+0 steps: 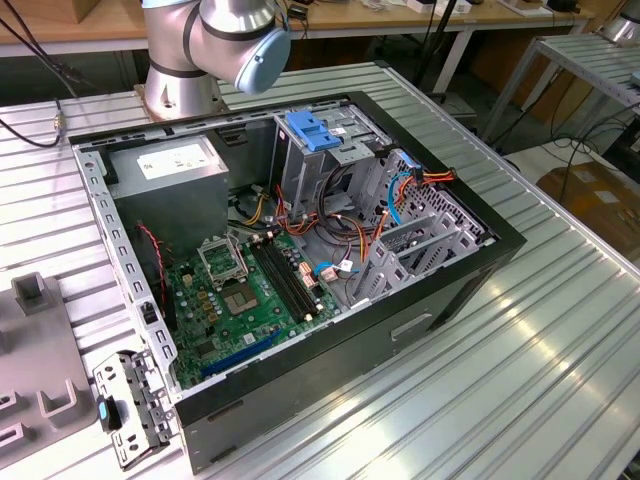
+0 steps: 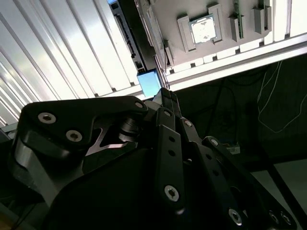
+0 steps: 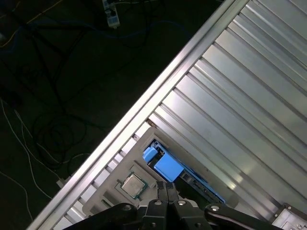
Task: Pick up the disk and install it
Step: 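Pick up the disk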
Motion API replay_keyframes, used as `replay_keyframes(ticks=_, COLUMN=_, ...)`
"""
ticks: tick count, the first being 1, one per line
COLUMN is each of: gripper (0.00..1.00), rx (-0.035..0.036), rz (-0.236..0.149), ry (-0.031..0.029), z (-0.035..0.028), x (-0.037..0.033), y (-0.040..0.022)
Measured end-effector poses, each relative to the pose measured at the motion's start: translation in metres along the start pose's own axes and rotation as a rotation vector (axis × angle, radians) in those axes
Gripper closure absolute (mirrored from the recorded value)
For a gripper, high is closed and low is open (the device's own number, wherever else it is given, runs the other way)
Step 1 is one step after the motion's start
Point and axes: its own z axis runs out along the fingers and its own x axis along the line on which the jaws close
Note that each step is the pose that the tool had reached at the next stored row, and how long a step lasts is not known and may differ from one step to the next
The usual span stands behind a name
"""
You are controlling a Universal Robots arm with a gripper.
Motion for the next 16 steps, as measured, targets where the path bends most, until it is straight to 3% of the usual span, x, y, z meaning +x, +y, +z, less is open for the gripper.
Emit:
replay_keyframes(ticks=6, gripper=0.89, rx=0.0010, rz=-0.035, ry=0.0013, z=0.0001, x=-0.0004, y=-0.0002)
replay_keyframes(ticks=16, gripper=0.89, rx=0.0093, rz=-0.278, ry=0.0078, z=0.0007, x=-0.0004, y=-0.0002)
